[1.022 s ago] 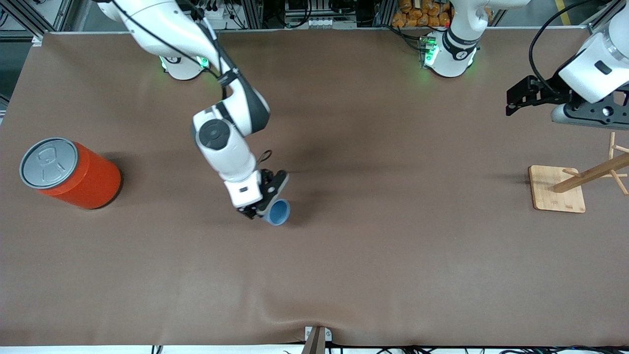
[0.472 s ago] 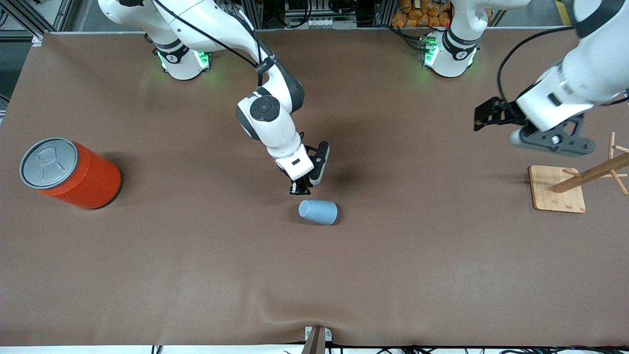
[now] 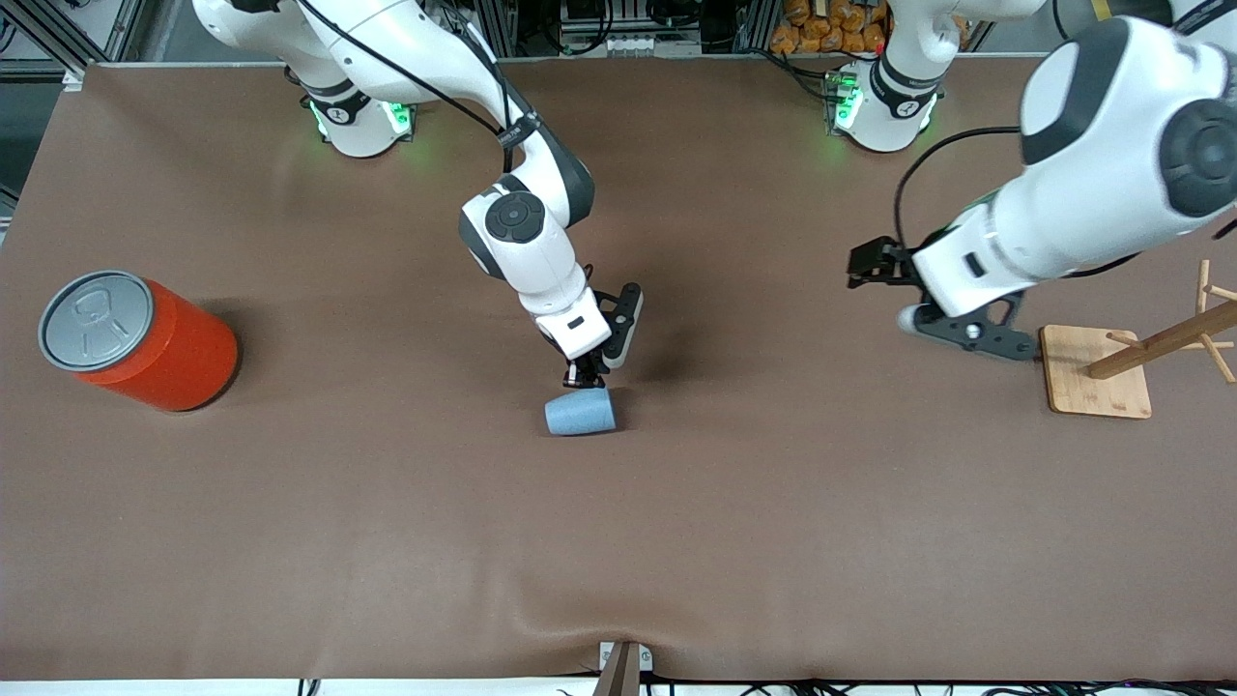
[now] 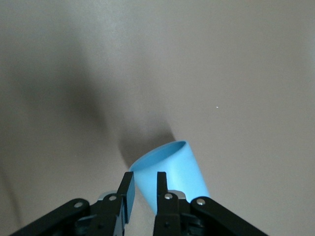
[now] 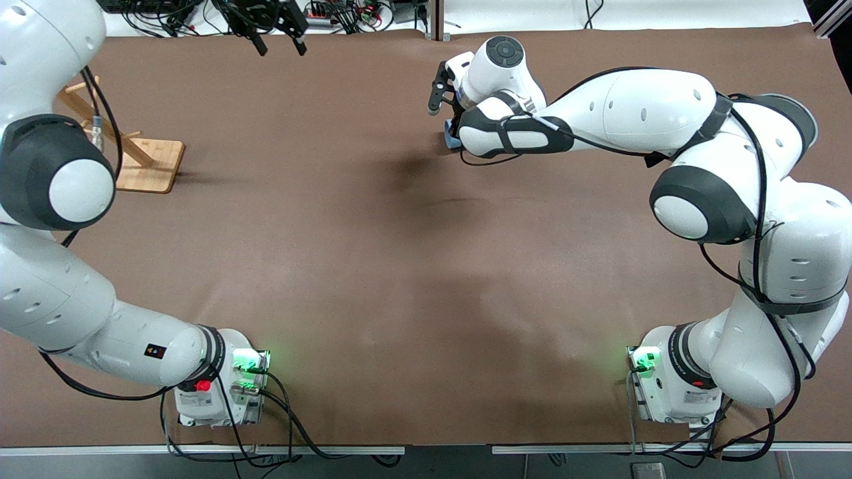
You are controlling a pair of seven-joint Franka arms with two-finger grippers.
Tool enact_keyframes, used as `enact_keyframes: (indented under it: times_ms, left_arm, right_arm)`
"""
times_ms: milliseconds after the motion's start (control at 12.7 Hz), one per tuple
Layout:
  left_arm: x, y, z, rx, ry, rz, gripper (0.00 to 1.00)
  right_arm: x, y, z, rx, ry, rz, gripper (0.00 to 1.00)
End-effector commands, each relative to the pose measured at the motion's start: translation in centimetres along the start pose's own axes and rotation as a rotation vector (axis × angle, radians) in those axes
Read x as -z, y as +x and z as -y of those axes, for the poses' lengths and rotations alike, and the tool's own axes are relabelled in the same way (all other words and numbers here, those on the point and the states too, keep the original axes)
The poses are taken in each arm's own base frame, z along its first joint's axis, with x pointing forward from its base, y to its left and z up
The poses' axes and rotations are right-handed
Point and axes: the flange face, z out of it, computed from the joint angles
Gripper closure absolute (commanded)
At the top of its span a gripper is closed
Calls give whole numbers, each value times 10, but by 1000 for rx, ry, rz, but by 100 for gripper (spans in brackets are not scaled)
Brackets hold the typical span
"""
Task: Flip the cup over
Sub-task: 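Lay the cup on its side while the left gripper reaches toward it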
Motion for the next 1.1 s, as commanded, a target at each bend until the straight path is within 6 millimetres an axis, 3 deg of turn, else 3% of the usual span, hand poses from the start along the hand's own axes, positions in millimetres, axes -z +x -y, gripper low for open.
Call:
enact_keyframes:
  times_ms: [0,79,157,393,550,707,865,1022]
  left_arm:
    - [-8,4,-23,-19,-9,-4,0]
    - [-15,8,-28,-23,-18,0,0]
    - [-21,11,-32,-16,-31,1,0]
    - [-53,30,-50,17,-83,-3,0]
    - [-92,53,-66,57,-138,-40,0]
    - [-151,69,-69,171,-258,-93,0]
    - [-219,64,-88,313,-388,-189,0]
    - [-267,59,-123,441,-498,-224,0]
  right_arm:
    - [14,-7,-15,-7,-14,-24,55]
    - [23,-14,-26,-23,-6,-8,24]
    - [31,-22,-38,-49,-2,4,0]
    - [65,-44,-71,-121,7,33,0]
    - [97,-61,-89,-265,28,73,0]
    - [125,-77,-104,-391,44,111,0]
    - [160,-116,-136,-490,39,139,0]
    - [203,-174,-174,-602,42,173,0]
